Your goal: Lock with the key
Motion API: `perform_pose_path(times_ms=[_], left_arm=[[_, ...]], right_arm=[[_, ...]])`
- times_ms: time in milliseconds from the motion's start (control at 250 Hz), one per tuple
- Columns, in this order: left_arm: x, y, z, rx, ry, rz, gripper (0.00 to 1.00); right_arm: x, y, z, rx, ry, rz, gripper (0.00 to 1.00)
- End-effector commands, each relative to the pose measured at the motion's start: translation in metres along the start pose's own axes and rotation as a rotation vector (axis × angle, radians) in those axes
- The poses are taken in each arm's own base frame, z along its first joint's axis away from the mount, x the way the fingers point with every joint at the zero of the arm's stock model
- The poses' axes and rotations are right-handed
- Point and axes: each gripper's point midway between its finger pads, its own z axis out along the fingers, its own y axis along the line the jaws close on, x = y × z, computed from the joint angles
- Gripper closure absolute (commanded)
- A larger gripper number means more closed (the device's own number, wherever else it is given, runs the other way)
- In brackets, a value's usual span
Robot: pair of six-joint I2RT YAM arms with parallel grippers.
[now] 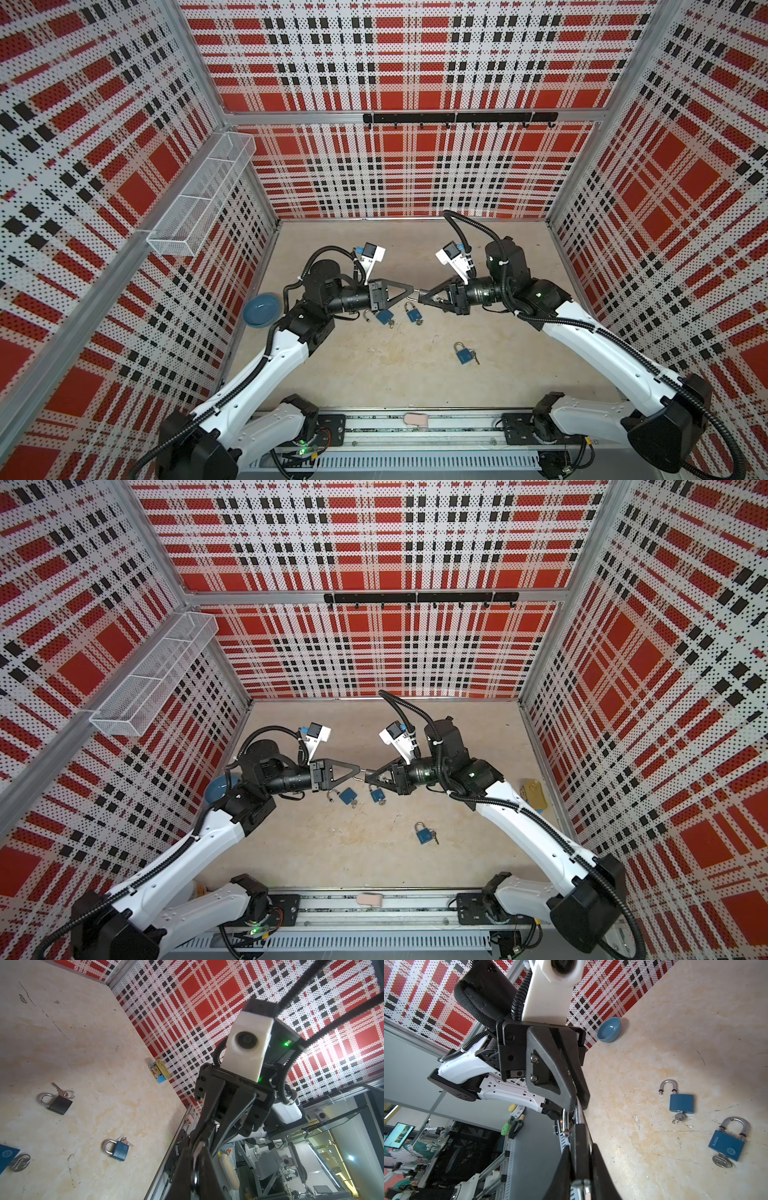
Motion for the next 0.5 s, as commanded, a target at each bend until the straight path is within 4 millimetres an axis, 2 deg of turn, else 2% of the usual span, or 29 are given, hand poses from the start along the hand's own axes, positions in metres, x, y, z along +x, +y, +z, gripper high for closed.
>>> perform_pose_path(times_ms=[0, 492], left_arm=[[0.0087, 0.0176, -0.0003, -0.05, 0.002, -0.027, 1.0], [0.011, 0.0181, 0.0078, -0.075, -0.011, 0.014, 1.0]], right_arm=[[-0.025, 0.0289, -0.0052, -0.114, -0.068, -0.087, 1.0], [-0.027, 0.0384, -0.0012, -0.219, -0.065, -0.038, 1.0]])
